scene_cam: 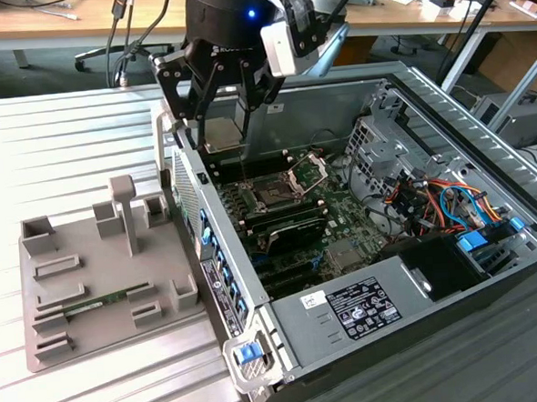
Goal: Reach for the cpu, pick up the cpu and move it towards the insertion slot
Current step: 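Pick up the cpu and move it towards the insertion slot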
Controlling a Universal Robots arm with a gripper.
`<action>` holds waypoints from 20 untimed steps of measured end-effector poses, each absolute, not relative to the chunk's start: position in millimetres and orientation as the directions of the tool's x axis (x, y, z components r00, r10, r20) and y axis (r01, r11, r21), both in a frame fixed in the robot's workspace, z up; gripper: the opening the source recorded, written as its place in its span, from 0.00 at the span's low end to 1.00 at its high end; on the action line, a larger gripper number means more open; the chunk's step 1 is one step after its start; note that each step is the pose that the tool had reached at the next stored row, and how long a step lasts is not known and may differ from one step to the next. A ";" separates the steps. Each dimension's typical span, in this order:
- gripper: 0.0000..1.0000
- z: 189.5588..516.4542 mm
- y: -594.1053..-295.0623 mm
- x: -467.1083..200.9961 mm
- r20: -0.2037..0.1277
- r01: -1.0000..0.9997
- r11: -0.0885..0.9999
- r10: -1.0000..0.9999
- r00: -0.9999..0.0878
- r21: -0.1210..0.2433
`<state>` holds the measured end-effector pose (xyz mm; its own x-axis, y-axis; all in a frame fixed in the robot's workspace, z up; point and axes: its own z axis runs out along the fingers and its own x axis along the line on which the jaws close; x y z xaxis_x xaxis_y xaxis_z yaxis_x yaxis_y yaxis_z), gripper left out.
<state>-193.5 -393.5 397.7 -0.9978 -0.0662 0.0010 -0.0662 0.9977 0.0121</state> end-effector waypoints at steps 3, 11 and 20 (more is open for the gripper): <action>0.55 397.8 -393.5 -190.4 0.001 -0.066 0.998 -0.066 -0.998 0.012; 0.55 397.7 -393.5 -184.3 0.001 -0.066 0.998 -0.066 -0.998 0.012; 0.55 397.7 -393.5 -177.5 0.001 -0.066 0.998 -0.066 -0.998 0.012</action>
